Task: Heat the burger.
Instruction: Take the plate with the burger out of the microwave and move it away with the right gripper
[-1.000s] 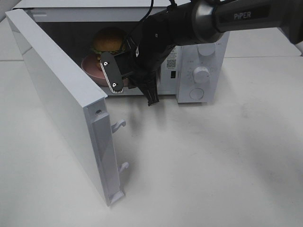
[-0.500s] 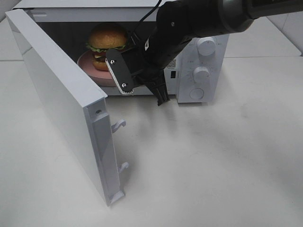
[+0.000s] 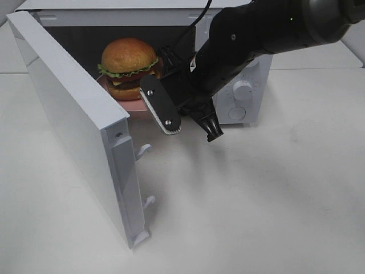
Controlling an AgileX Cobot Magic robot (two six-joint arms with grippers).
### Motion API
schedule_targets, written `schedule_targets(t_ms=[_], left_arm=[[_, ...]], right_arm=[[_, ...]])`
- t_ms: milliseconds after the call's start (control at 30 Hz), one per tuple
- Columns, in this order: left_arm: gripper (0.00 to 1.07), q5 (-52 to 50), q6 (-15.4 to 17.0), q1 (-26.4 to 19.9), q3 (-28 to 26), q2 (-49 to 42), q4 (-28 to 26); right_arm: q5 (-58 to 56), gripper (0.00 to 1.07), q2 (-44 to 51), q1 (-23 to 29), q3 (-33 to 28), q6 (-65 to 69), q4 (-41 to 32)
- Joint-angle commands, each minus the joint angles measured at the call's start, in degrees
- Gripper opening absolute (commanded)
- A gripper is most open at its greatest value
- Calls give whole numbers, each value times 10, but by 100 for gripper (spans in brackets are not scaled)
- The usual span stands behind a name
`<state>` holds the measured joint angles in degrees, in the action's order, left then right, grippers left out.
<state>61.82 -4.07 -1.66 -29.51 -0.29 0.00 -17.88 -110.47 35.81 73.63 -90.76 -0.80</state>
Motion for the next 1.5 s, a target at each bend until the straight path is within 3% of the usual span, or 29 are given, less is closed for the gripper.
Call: schedule_targets(t_ms=[33, 467, 1500], left_arm=[[100, -6, 3, -2, 0, -3, 0], [100, -6, 3, -2, 0, -3, 0], [100, -6, 3, -2, 0, -3, 0]], right_arm=[[43, 0, 33, -4, -18, 3, -1], [99, 0, 144, -4, -179, 6, -1], [103, 0, 391, -4, -404, 48, -1]])
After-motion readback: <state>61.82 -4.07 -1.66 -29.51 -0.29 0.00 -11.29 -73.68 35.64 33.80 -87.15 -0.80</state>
